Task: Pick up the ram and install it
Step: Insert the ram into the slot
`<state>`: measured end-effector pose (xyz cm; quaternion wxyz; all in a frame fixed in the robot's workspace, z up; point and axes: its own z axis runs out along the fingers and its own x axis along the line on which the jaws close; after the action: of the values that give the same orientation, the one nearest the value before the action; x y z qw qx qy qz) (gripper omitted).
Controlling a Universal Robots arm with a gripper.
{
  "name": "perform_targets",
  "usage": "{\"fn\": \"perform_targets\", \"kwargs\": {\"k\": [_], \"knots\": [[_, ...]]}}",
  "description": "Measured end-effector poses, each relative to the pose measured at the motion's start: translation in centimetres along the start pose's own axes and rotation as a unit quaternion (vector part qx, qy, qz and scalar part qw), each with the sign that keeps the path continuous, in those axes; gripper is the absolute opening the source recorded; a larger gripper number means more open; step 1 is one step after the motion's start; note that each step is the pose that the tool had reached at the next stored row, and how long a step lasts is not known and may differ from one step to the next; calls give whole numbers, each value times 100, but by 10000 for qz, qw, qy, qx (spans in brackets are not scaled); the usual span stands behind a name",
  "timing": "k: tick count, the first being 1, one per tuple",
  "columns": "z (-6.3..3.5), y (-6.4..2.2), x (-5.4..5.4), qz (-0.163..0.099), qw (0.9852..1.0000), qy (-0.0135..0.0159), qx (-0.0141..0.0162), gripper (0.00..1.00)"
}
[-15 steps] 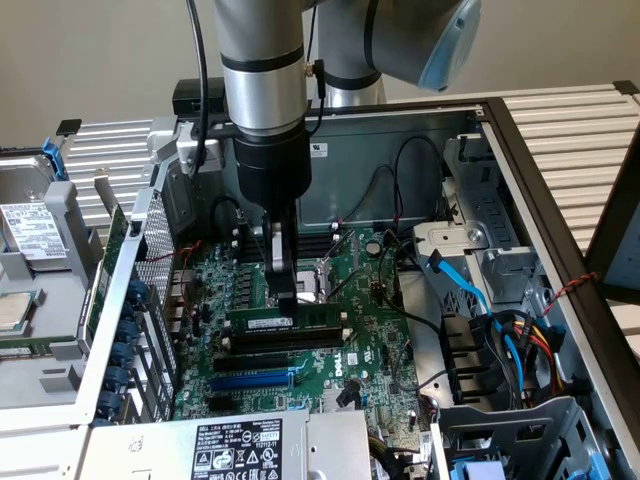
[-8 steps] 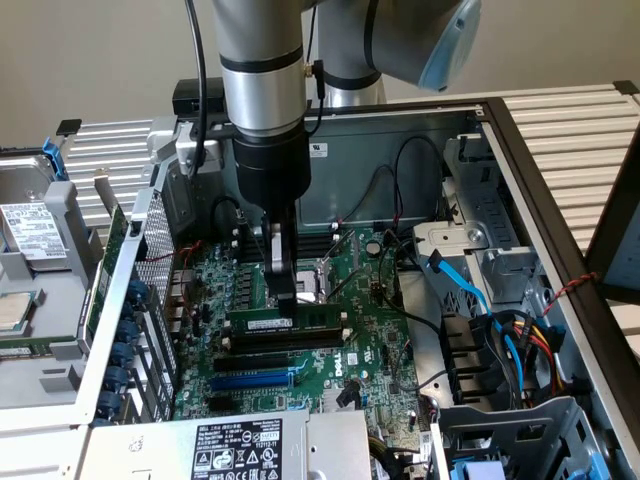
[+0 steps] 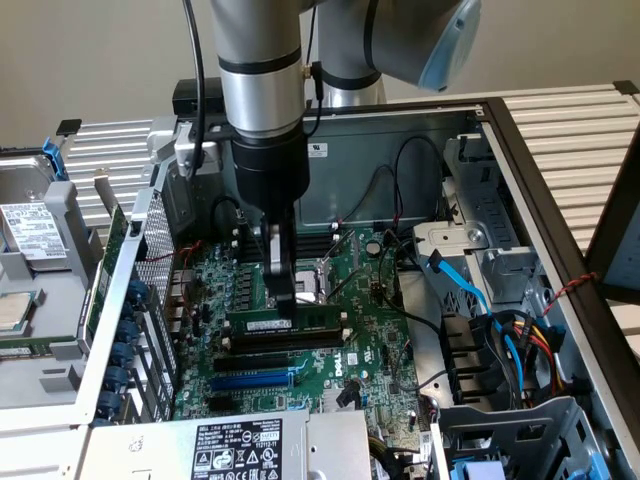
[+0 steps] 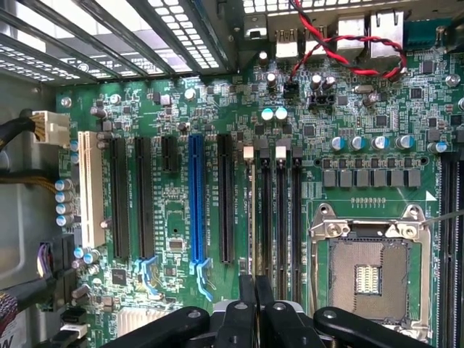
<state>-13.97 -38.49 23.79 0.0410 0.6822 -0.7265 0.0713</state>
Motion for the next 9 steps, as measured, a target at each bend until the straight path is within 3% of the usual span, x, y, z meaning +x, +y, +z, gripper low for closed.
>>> {"fn": "perform_targets", "kwargs": {"k": [9], "knots": [[5, 3, -1, 1, 10000, -1, 6, 12]]}}
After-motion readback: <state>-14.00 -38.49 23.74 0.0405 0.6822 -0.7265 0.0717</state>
